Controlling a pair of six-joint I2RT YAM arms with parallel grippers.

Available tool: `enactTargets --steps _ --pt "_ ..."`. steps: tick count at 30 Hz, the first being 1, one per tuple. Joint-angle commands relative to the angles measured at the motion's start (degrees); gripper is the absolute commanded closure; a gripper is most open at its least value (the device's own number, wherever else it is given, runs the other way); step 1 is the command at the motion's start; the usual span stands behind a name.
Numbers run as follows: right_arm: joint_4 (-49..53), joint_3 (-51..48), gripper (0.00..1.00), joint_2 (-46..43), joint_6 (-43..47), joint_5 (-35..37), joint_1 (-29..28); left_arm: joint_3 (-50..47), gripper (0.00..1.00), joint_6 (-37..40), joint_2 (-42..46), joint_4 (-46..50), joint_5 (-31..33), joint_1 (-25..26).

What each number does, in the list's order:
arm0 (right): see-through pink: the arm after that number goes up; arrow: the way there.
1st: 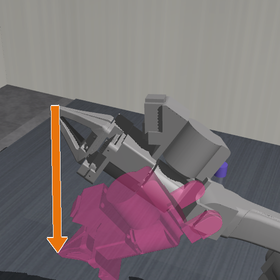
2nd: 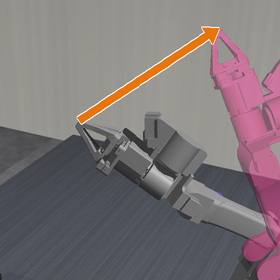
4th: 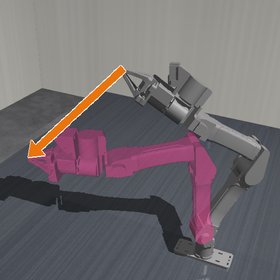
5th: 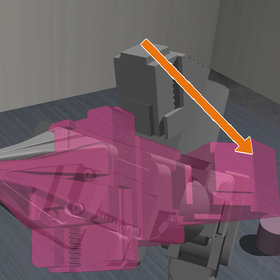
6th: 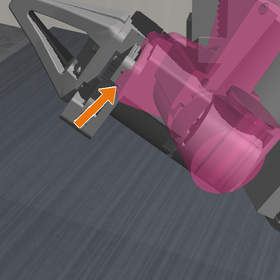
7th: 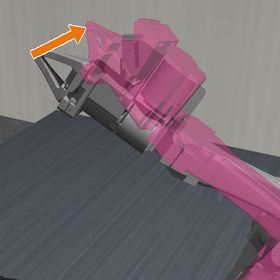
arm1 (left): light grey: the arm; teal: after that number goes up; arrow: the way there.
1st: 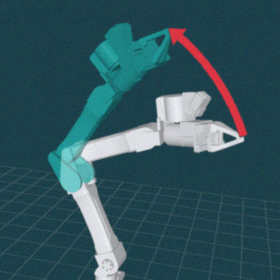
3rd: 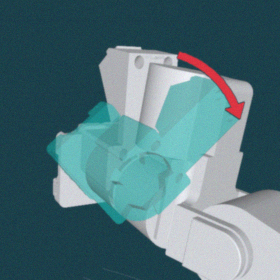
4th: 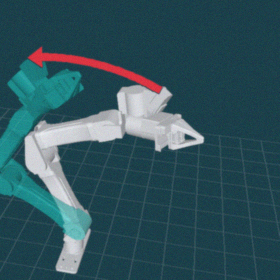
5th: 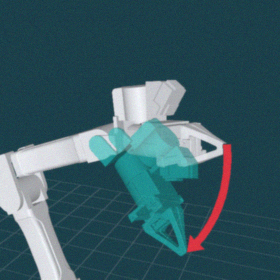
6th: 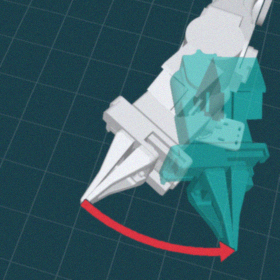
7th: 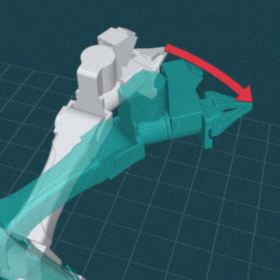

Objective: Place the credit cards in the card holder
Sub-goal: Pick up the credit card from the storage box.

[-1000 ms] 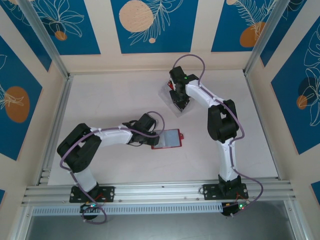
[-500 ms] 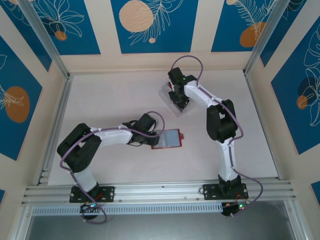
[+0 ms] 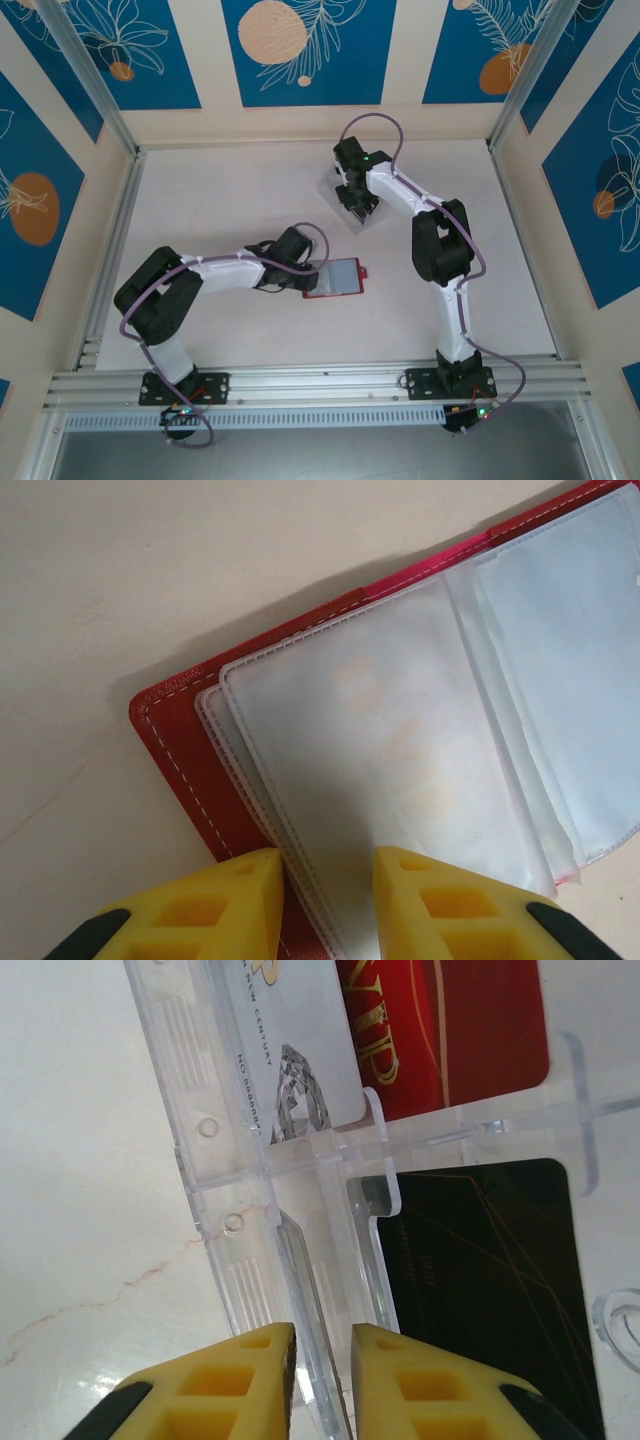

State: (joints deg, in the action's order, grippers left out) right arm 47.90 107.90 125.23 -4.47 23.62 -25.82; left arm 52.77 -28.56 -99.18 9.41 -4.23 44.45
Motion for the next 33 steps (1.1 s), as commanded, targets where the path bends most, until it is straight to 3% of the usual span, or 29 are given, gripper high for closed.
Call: enactTargets --steps 1,21,29,33 --pt "2.56 1.67 0.8 0.58 0.52 -1.21 -0.28 -1.58 0.71 -0.36 -1.46 1.36 -0.17 0.93" --pt "7.44 6.62 0.92 1.77 1.43 -2.23 -0.46 -1.36 0.72 -0.48 -1.37 1.58 -0.25 0.98" --pt "10.96 12.56 0.98 1.48 1.6 -7.79 0.59 -0.87 0.72 -0.45 -1.45 1.93 -0.6 0.99" --pt "8.12 8.74 1.0 -3.95 -0.07 -10.33 0.87 -0.74 0.72 -0.27 -1.37 2.1 -0.52 0.99"
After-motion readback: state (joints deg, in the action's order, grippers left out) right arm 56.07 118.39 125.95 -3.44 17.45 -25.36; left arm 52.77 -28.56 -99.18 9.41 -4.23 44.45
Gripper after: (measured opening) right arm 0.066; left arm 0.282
